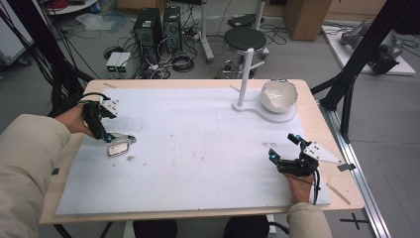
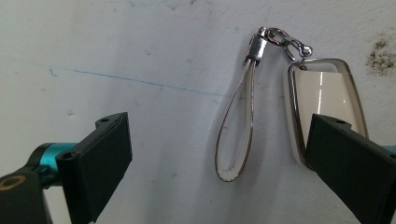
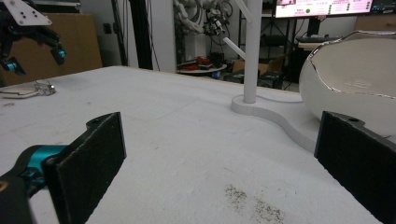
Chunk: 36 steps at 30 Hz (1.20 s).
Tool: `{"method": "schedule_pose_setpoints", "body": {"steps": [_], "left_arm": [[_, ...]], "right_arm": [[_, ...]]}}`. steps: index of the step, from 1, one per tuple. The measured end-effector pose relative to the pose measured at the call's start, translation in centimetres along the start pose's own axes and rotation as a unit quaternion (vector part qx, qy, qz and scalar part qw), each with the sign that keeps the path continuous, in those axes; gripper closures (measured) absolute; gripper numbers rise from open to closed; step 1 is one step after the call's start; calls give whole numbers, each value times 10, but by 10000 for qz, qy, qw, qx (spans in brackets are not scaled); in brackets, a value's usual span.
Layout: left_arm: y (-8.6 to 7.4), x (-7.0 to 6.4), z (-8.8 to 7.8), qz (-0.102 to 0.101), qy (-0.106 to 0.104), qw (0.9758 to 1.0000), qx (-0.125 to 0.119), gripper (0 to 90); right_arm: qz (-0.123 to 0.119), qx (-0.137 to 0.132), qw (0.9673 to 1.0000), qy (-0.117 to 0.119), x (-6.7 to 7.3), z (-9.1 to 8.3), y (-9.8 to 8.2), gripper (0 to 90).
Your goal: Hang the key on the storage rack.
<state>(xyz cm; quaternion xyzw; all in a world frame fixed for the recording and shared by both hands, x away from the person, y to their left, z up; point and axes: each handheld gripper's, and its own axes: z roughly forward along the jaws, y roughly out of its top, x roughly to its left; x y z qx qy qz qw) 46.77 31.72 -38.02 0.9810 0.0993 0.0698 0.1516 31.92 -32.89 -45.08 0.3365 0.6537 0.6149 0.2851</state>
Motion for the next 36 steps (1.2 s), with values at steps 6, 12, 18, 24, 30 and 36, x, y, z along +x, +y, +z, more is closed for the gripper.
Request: {"method": "schedule_pose_setpoints", "body": {"steps": [6, 12, 18, 24, 30, 36], "left_arm": [[-1, 0, 2, -42, 5, 10000, 48, 115], [-1, 0, 7, 7, -10, 9997, 244, 201], [-1, 1, 9, -2, -38, 9993, 365, 255], [-1, 2, 11, -21, -78, 9991, 426, 329], [-1, 2, 12, 15, -136, 9988, 470, 394], [-2, 1, 14, 19, -180, 9986, 500, 449]], "right_arm": [[-2, 1, 10000, 3, 0, 0, 0, 11], [-42, 3, 10000, 4, 0, 0, 0, 11], [-48, -12, 10000, 2, 0, 0, 0, 11], [-34, 1, 10000, 8, 0, 0, 0, 11], [-46, -10, 10000, 4, 0, 0, 0, 11], [-42, -14, 10000, 4, 0, 0, 0, 11]]}}
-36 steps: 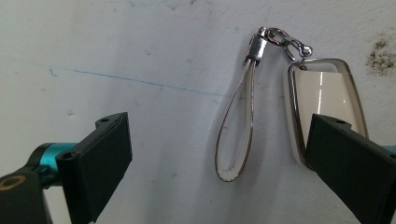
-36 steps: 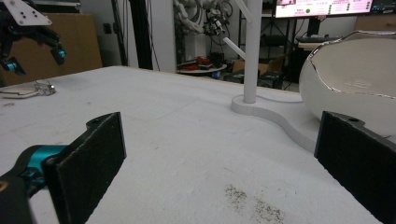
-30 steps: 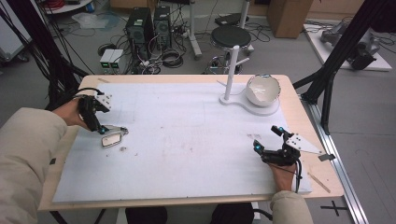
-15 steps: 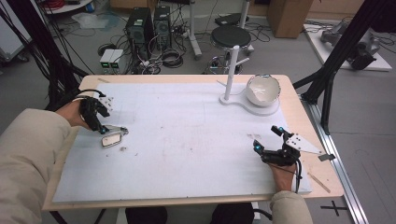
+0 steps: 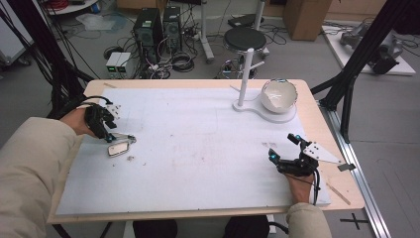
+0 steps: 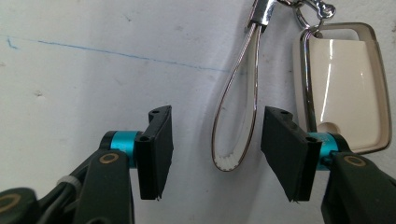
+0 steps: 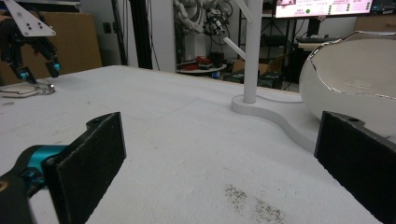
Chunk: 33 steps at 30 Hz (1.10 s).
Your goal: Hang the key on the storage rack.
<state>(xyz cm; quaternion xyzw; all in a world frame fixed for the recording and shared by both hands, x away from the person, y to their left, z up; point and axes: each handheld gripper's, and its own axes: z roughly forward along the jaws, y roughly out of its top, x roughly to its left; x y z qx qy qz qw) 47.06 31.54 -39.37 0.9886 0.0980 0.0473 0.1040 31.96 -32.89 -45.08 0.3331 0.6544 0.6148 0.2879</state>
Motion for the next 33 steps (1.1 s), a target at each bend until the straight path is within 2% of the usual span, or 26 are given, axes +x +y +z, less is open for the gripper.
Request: {"method": "schedule_pose_setpoints", "body": {"steps": [2, 11, 12, 16, 19, 22, 24, 25, 28, 29, 33], "left_arm": [[0, 0, 1, 28, 6, 10000, 0, 508], [0, -1, 3, 160, 91, 9998, 86, 561], [0, -1, 5, 108, 61, 9999, 56, 562], [0, -1, 6, 137, 25, 9999, 72, 589], [1, -2, 6, 105, -4, 9999, 35, 664], [1, -2, 6, 104, 4, 9999, 33, 675], [0, -2, 6, 70, -4, 10000, -3, 746], [0, -2, 5, 97, -18, 9999, 17, 767], [0, -3, 5, -12, -17, 10000, 11, 805], [0, -4, 6, 28, -25, 10000, 14, 844], [1, -4, 5, 50, -42, 10000, 44, 862]], "right_arm": [[-10, 2, 10000, -2, 0, 0, 0, 11], [-7, 0, 10000, -6, 0, 0, 0, 11], [-6, 2, 10000, -5, 0, 0, 0, 11], [-4, 2, 10000, -5, 0, 0, 0, 11], [26, 14, 10000, -13, 0, 0, 0, 11], [27, 12, 10000, -13, 0, 0, 0, 11], [40, 10, 10000, -11, 0, 0, 0, 11], [41, 15, 10000, -13, 0, 0, 0, 11], [30, 12, 10000, -11, 0, 0, 0, 11], [23, 13, 10000, -14, 0, 0, 0, 11], [35, 11, 10000, -10, 0, 0, 0, 11]]}}
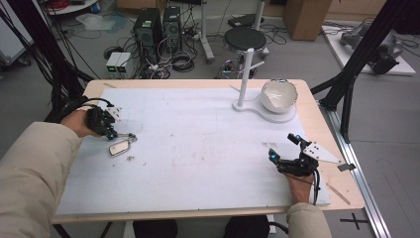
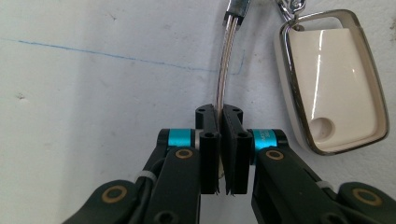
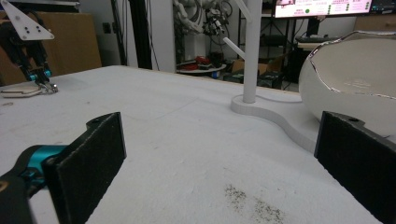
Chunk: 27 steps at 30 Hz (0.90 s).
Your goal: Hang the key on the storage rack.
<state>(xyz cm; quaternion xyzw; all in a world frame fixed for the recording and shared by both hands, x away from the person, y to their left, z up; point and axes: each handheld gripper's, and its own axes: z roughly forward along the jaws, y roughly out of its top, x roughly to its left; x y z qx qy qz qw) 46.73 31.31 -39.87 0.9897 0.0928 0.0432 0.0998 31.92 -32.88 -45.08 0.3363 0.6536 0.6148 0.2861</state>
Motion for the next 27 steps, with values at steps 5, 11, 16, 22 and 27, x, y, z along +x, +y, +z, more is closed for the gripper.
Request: {"method": "schedule_pose_setpoints", "body": {"steps": [5, 11, 16, 22, 27], "left_arm": [[-2, -3, 0, -126, 69, 9998, -128, 866], [-4, -5, -3, -283, 161, 9991, -266, 868], [-3, -7, -14, -478, 353, 9961, -655, 870], [4, -10, -37, -686, 586, 9859, -1412, 869], [18, -16, -56, -760, 698, 9774, -1843, 869]], "right_arm": [[7, 6, 10000, 0, 0, 0, 0, 11], [8, 7, 10000, 10, 0, 0, 0, 11], [22, -19, 10000, 18, -1, 0, 0, 11], [60, -7, 10000, -37, -1, 0, 1, 11], [91, 127, 9999, -34, -2, 1, 3, 11]]}}
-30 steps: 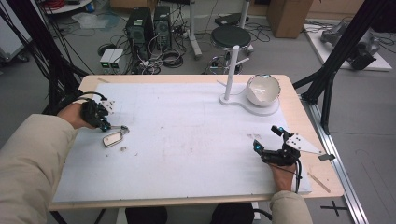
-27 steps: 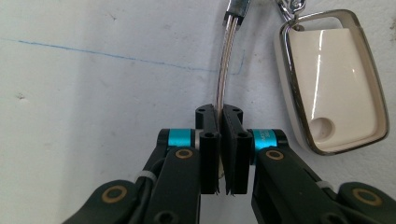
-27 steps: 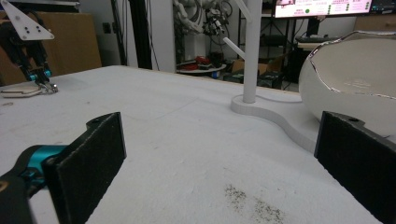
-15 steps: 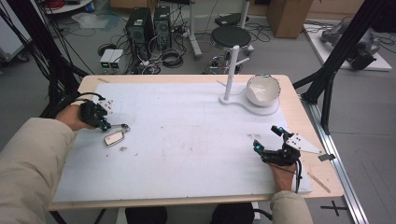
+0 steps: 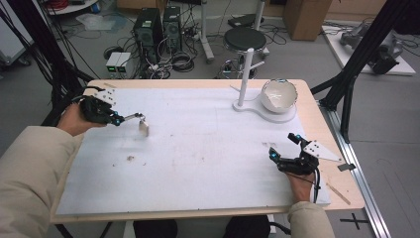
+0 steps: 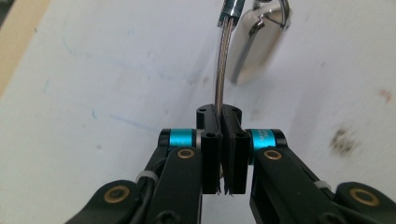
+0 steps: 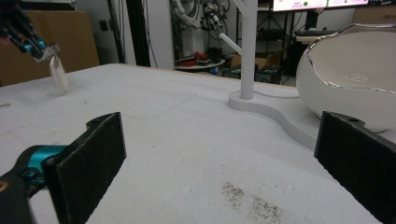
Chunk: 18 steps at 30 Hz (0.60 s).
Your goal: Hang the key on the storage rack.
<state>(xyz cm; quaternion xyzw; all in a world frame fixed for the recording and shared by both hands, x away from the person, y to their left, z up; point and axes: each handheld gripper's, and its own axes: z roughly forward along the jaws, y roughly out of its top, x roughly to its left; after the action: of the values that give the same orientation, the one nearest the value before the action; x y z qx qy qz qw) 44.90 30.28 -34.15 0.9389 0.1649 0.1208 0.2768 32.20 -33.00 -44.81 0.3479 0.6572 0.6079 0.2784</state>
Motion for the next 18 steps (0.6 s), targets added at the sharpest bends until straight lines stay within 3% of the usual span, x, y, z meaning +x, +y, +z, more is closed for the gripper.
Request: {"method": "schedule_pose_setpoints", "body": {"steps": [3, 4, 9, 13, 18], "left_arm": [[12, -3, -5, -79, -93, 9995, -299, 869], [19, -7, -6, -127, -142, 9986, -500, 869], [34, -14, -7, -235, -328, 9958, -824, 869], [51, -26, -7, -196, -415, 9943, -962, 868], [71, -41, -7, -261, -618, 9883, -1369, 868]], "right_arm": [[32, -35, 10000, 68, 0, 0, 5, 11], [6, -72, 9999, 122, -1, -1, 10, 11], [44, -115, 9994, 317, 0, -2, 25, 12], [29, -196, 9981, 586, 1, -2, 48, 12], [-29, -201, 9964, 828, 3, 3, 66, 12]]}}
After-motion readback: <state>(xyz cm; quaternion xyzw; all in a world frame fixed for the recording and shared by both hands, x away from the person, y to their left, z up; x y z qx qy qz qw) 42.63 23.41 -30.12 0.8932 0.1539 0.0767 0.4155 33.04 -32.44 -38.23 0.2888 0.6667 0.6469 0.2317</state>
